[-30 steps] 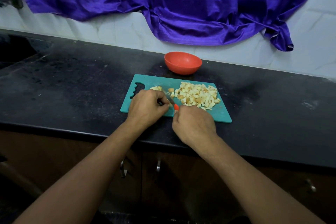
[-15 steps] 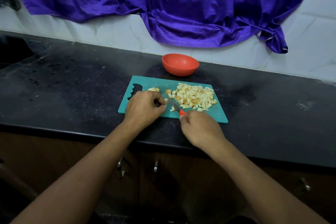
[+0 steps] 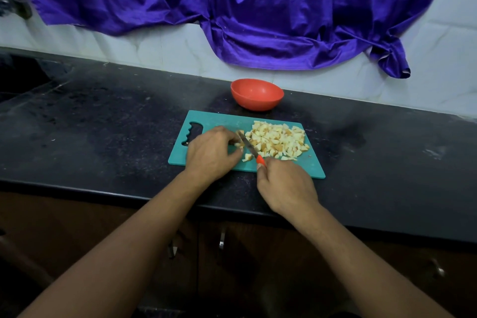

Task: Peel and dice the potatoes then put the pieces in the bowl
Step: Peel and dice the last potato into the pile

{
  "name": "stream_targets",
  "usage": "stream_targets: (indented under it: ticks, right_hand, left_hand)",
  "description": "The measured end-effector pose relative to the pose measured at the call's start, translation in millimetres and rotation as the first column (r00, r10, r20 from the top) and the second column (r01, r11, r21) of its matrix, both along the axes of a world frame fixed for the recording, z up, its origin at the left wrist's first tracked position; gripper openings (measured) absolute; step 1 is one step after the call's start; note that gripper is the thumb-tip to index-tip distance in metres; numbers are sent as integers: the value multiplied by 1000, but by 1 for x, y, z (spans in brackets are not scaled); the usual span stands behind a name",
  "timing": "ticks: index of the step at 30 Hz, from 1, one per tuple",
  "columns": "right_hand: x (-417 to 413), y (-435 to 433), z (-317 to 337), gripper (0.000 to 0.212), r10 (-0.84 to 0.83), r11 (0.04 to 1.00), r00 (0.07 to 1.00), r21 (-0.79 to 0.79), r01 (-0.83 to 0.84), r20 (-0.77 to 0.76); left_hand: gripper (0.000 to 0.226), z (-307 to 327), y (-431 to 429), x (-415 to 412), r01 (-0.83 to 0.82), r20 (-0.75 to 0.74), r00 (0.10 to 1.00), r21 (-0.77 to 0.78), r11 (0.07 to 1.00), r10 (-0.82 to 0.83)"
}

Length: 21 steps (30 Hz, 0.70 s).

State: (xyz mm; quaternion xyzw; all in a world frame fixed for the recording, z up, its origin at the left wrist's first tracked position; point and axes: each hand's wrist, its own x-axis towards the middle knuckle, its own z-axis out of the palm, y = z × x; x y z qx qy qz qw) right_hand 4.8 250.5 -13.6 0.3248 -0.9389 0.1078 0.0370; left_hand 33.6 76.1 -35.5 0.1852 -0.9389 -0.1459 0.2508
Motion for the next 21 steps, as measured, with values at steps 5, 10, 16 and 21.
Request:
stream_targets:
  ticks: [5,10,16,21]
  right_hand:
    - [-4,-1,5,32,-2,1000,997,26,0,76]
    - [-8,-5,13,32,-22,998,991,61,14,132]
    - [-7,-13,17,31,-36,994,992,103,24,120]
    - [0,-17,19,29,-49,988,993,153,33,104]
  left_hand:
    - [21,-1,-1,-2,-24,-15,1000,17,1000,24]
    - [16,-2,-2,0,-32,-39,999,35,999,33]
    - [11,-3,-1,0,-34,-48,998,20,999,35]
    - [10,-4,-1,-1,-27,-51,998,9,1000,28]
